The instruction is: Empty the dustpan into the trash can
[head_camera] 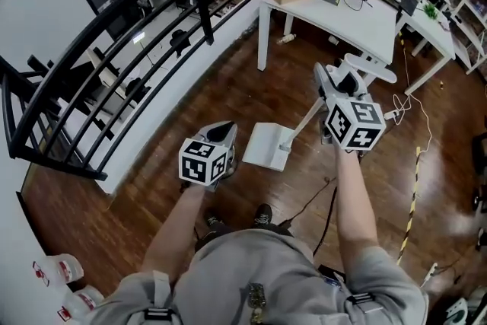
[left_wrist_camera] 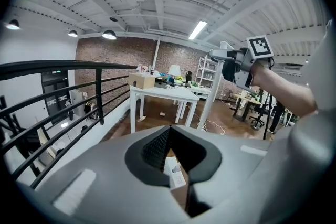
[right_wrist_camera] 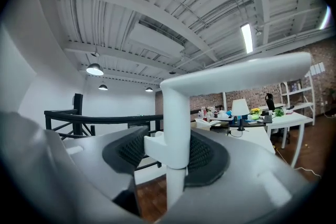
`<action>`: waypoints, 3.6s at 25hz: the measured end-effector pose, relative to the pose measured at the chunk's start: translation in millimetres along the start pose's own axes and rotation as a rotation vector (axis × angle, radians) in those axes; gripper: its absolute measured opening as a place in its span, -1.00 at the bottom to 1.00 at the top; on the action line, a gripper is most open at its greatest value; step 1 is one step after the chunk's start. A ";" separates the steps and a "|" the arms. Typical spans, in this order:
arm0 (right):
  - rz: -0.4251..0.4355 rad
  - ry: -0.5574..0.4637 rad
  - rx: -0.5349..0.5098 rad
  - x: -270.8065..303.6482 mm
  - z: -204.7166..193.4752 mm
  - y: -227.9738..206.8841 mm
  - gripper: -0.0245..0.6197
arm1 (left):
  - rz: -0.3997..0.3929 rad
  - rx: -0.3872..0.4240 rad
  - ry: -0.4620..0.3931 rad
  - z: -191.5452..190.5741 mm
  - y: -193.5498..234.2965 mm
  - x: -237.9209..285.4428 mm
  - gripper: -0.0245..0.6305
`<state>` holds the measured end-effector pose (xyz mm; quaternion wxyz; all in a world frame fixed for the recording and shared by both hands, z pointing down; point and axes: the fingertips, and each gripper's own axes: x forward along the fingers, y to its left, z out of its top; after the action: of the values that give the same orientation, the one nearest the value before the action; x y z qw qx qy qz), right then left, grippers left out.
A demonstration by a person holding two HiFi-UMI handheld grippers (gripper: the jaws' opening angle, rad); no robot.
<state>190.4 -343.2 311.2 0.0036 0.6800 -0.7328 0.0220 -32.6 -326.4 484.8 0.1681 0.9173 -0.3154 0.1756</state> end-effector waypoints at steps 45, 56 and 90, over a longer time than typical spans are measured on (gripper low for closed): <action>-0.088 0.276 0.170 -54.2 -338.0 -129.6 -0.20 | -0.058 -0.041 0.211 -90.0 -72.4 125.6 -0.91; -0.238 0.471 0.232 -119.5 -367.9 -115.4 -0.12 | -0.106 -0.006 0.158 -64.6 -74.9 101.8 -0.91; 0.364 0.075 0.079 24.7 -49.4 225.5 -0.92 | -0.080 -0.016 -0.194 70.6 56.9 -86.5 -0.91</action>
<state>-37.4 -349.3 355.3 0.0000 0.5344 -0.8418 0.0764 -117.6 -353.4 396.7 0.1508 0.9404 -0.2949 0.0767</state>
